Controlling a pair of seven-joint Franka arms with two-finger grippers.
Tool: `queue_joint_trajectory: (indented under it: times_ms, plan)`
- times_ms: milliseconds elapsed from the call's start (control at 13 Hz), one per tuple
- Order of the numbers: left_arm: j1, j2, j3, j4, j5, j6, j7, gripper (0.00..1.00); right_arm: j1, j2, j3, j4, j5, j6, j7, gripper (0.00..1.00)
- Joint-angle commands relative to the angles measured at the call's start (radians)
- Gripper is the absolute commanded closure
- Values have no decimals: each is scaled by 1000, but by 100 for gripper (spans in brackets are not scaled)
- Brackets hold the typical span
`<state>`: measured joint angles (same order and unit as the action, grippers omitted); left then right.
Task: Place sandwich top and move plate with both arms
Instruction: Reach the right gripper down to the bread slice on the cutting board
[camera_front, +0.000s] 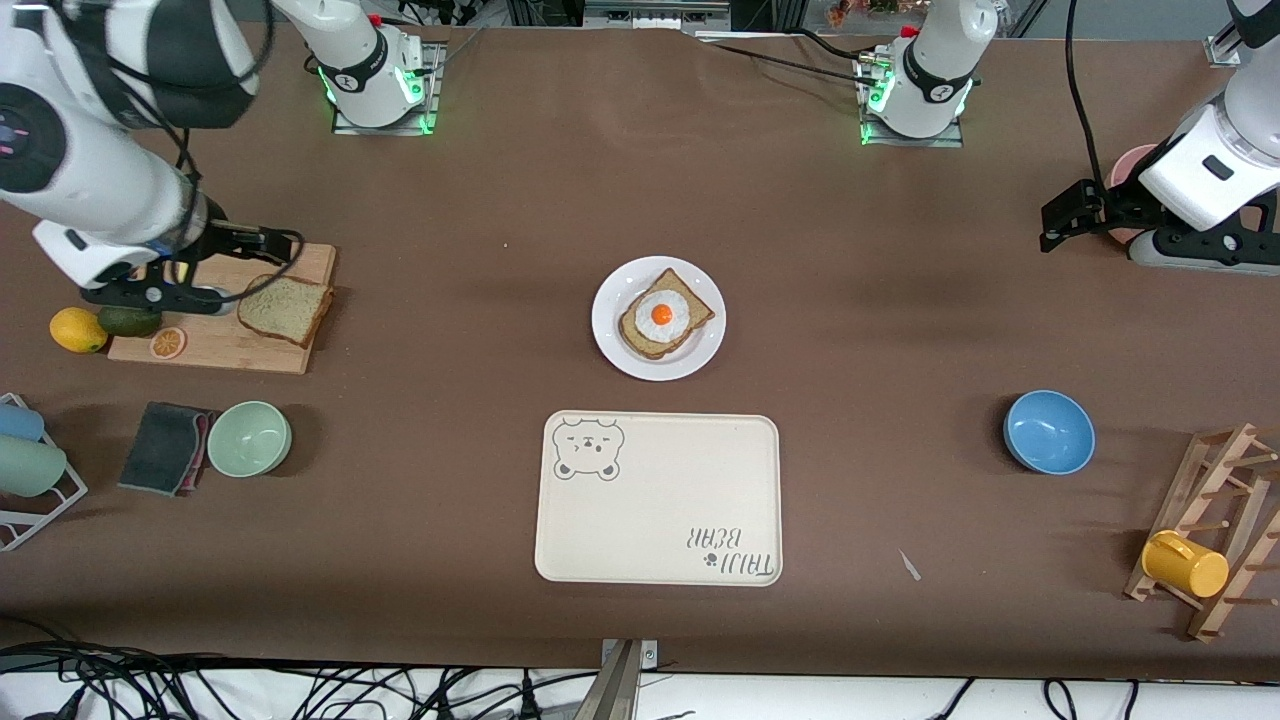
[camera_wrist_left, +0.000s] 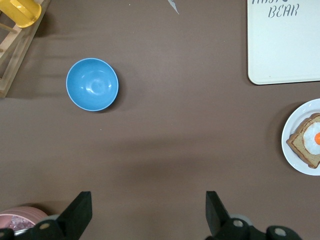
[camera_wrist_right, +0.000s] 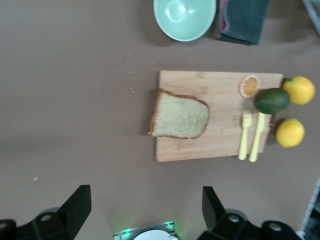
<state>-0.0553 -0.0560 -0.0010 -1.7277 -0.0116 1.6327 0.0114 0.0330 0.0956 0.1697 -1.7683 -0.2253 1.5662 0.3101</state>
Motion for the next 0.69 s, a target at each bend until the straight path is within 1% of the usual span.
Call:
queue_joint_trajectory:
  times_ms: [0,153,307,383,460,613]
  plan:
    - [2,5,1,20,-24,-17,2,0,19,80,36,-11,-107,6,165,2]
    - [2,5,1,20,-24,-17,2,0,41,153,43,-10,-214,-3,266,2]
    - [2,5,1,20,-24,-17,1,0,41,228,80,-10,-354,-40,351,3]
    - [2,5,1,20,-24,-17,2,0,41,271,82,-10,-383,-60,421,4]
    - [2,5,1,20,-24,-17,1,0,38,295,82,-14,-385,-61,473,4]
    - [0,5,1,20,-24,-17,1,0,35,337,85,-26,-384,-51,491,4]
